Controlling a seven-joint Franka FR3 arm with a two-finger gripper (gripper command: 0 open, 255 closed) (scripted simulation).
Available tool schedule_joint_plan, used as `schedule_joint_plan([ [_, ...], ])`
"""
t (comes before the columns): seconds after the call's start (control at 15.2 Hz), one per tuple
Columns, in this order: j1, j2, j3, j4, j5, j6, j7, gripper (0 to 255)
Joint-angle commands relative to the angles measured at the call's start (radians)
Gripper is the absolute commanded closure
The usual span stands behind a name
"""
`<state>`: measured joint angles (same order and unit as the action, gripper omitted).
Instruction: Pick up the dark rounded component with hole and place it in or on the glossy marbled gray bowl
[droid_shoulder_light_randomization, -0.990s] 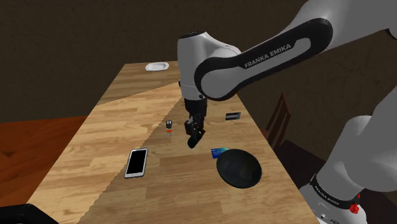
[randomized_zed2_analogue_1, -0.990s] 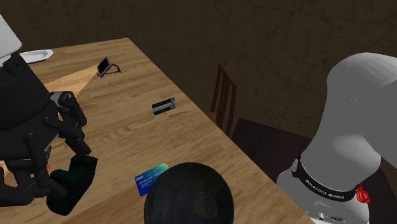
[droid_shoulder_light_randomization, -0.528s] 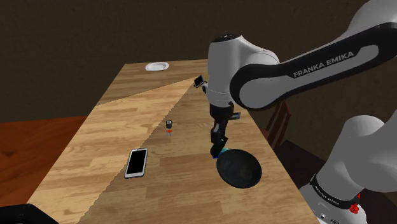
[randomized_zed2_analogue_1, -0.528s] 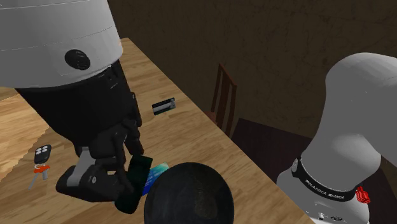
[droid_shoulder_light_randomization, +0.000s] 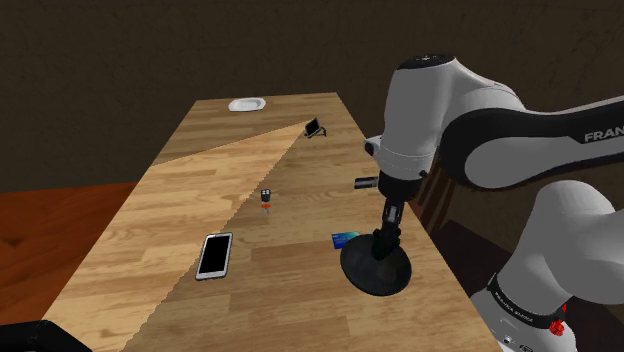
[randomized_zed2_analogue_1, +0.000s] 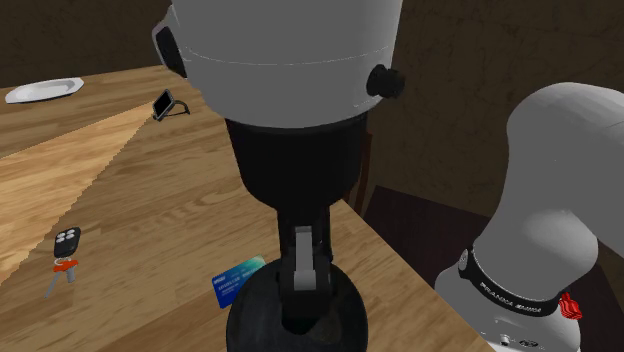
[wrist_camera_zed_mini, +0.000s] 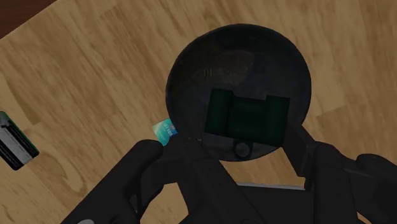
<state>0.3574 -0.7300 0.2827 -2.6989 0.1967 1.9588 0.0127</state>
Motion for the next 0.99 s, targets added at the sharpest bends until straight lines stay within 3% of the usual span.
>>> schedule_joint_plan([
  [0.0,0.01,-0.034,-0.001,-0.043,0.009,0.009,-0.003,255],
  [0.92,0.017,0.066,0.038,-0.167,0.041,0.231,-0.004,255],
])
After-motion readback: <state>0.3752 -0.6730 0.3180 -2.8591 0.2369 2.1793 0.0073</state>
